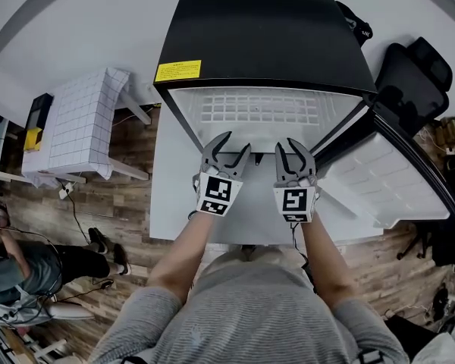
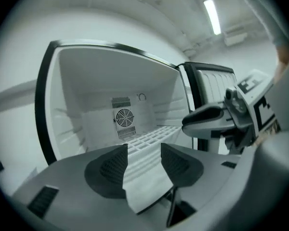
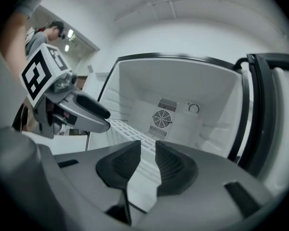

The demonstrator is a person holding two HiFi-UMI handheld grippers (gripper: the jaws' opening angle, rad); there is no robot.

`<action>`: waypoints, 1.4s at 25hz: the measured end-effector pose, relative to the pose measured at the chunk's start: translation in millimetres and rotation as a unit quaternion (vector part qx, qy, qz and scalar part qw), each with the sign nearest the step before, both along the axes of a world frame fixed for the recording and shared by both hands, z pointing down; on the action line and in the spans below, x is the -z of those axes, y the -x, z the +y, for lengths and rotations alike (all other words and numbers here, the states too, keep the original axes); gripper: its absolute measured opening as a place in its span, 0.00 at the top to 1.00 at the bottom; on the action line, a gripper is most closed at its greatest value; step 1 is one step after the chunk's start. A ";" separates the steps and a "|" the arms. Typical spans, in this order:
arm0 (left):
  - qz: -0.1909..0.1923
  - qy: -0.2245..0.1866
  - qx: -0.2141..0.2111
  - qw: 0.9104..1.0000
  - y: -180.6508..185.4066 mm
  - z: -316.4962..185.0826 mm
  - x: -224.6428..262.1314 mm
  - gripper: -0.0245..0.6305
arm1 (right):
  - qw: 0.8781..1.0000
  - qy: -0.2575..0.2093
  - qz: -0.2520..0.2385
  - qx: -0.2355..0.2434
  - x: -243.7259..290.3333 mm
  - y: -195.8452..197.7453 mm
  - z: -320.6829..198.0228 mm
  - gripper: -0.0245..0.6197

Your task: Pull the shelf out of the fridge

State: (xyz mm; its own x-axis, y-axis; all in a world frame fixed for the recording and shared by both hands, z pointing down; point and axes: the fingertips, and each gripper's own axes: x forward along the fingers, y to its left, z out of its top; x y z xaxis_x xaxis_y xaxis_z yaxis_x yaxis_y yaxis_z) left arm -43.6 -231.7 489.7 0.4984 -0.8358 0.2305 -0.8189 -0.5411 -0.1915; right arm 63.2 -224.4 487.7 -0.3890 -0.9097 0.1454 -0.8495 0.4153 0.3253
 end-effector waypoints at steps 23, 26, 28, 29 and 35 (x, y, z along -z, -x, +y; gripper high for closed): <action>0.463 0.189 0.156 0.852 32.4 -27.5 -43.1 0.65 | 0.887 0.226 -0.398 -0.063 -48.3 -34.4 -40.1 0.80; 0.467 0.196 0.151 0.849 37.8 -25.3 -48.4 0.64 | 0.906 0.237 -0.350 -0.026 -50.8 -36.3 -40.5 0.80; 0.475 0.203 0.147 0.843 39.4 -25.0 -51.8 0.63 | 0.915 0.246 -0.318 0.002 -52.2 -35.3 -39.0 0.80; 0.477 0.205 0.145 0.842 39.5 -25.4 -51.9 0.63 | 0.920 0.249 -0.302 0.019 -52.8 -33.7 -37.9 0.80; 0.469 0.196 0.132 0.851 36.8 -24.9 -44.6 0.63 | 0.941 0.231 -0.209 0.132 -51.5 -17.7 -20.9 0.80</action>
State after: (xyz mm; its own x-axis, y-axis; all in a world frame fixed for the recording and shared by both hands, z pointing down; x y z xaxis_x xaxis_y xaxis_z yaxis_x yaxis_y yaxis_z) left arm -80.4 -256.6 534.4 0.4237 -0.8975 0.1223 -0.6145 -0.1856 0.7667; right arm 80.8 -245.4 539.1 -0.7035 -0.6504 0.2864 -0.7106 0.6451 -0.2808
